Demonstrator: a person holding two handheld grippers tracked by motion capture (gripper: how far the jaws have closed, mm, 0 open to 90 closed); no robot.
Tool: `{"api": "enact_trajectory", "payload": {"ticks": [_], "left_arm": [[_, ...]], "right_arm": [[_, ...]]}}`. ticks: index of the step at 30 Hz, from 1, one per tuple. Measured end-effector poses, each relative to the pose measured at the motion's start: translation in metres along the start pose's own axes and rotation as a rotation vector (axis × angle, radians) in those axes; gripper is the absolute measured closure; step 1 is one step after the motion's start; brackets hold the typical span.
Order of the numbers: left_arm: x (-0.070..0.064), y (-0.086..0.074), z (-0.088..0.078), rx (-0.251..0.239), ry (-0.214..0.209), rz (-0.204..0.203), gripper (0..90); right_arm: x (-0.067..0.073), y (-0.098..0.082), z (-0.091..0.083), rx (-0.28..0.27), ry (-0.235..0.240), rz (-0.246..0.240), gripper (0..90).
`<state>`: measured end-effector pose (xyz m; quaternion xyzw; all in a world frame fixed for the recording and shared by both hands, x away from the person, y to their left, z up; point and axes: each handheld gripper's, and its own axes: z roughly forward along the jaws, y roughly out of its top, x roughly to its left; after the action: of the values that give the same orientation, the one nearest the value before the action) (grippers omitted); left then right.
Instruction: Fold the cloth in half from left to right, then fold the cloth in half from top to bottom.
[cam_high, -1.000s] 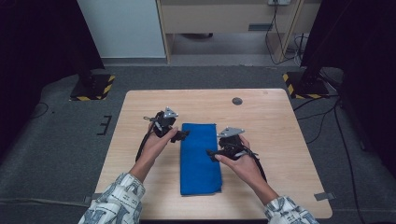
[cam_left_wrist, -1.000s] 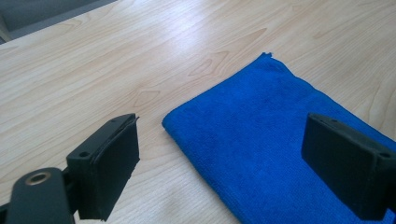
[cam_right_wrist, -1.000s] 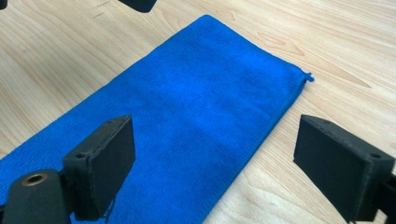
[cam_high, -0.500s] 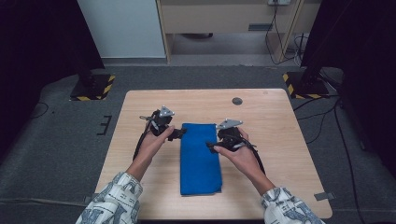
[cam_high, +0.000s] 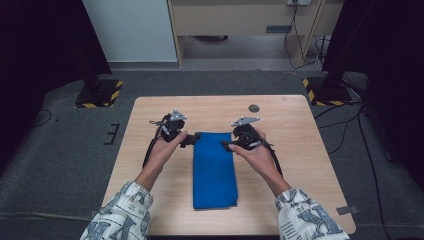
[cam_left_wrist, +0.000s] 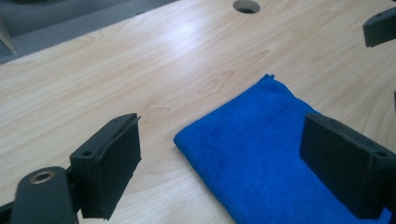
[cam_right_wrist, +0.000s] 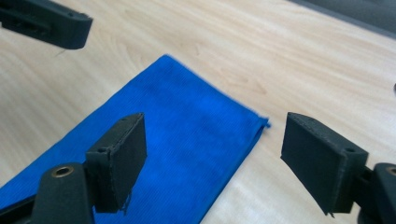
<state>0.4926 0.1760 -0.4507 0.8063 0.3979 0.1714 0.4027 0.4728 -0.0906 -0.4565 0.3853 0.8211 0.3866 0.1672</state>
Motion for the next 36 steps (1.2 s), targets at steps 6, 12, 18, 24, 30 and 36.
{"api": "enact_trajectory", "payload": {"ticks": [6,12,18,24,30,36], "left_arm": [[0.005,0.002,0.003,0.012,0.018,0.013,11.9],[0.013,0.001,0.007,0.02,0.027,-0.003,12.1],[0.019,-0.001,0.018,0.035,0.027,-0.033,12.1],[0.02,-0.004,0.028,0.051,0.011,-0.029,12.3],[0.025,-0.007,0.026,0.073,0.002,-0.02,14.1],[0.027,-0.008,0.026,0.075,0.013,-0.022,18.6]], "right_arm": [[-0.008,0.012,0.012,0.001,-0.028,-0.038,23.1],[-0.017,0.018,0.019,0.008,-0.028,-0.033,21.0],[-0.03,0.025,0.029,0.014,-0.026,0.002,32.1],[-0.042,0.023,0.045,0.048,-0.018,0.023,40.6],[-0.049,0.017,0.055,0.066,0.005,0.031,53.3],[-0.052,0.012,0.065,0.056,-0.024,0.033,62.3]]}}
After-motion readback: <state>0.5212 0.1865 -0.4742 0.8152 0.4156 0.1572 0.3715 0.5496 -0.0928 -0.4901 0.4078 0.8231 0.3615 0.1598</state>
